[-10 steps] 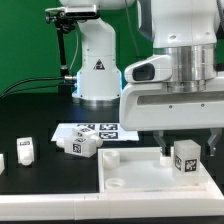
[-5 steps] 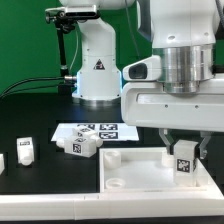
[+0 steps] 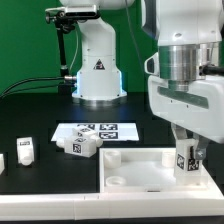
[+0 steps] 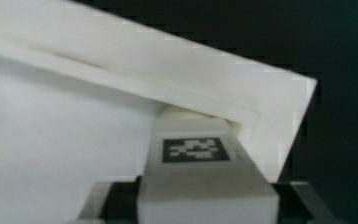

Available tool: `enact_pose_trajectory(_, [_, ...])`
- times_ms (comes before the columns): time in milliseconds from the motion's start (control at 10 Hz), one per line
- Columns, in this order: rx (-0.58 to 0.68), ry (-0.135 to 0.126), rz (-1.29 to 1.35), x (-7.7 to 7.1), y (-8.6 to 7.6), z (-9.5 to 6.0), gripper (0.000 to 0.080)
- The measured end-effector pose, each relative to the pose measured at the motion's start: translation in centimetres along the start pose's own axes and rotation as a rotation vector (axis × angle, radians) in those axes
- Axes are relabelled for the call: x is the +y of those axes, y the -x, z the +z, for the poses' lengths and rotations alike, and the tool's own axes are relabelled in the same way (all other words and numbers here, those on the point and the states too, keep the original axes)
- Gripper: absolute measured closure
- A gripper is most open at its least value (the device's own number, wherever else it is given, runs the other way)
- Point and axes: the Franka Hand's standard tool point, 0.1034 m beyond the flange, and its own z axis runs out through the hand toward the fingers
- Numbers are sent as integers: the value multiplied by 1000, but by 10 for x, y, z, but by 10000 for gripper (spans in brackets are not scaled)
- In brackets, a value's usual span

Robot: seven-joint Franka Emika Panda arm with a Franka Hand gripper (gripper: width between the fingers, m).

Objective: Assemble one leg

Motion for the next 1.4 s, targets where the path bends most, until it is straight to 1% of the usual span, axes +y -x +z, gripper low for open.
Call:
enact_pose_trajectory(100, [-17, -11, 130, 0, -2, 2, 512])
enact_pose_trajectory(300, [-42, -16, 339, -1, -3, 1, 512])
enact_pose_trajectory(600, [-43, -12, 484, -1, -5, 3, 512])
enact_pose_trajectory(800, [-38, -16, 550, -1, -9, 3, 512])
enact_pose_trajectory(900, [-39, -15, 553, -1, -8, 3, 424])
enact_pose_trajectory(1000, [-39, -15, 547, -1, -8, 3, 424])
enact_pose_trajectory(1100, [-40, -17, 525, -2, -7, 2, 289])
enact_pose_trajectory(1200, [-48, -30, 490, -7, -4, -8, 179])
enact_pose_trajectory(1300, [-57, -49, 468, -11, -4, -22, 179])
enact_pose_trajectory(1400, [-69, -64, 465, -15, -6, -33, 159])
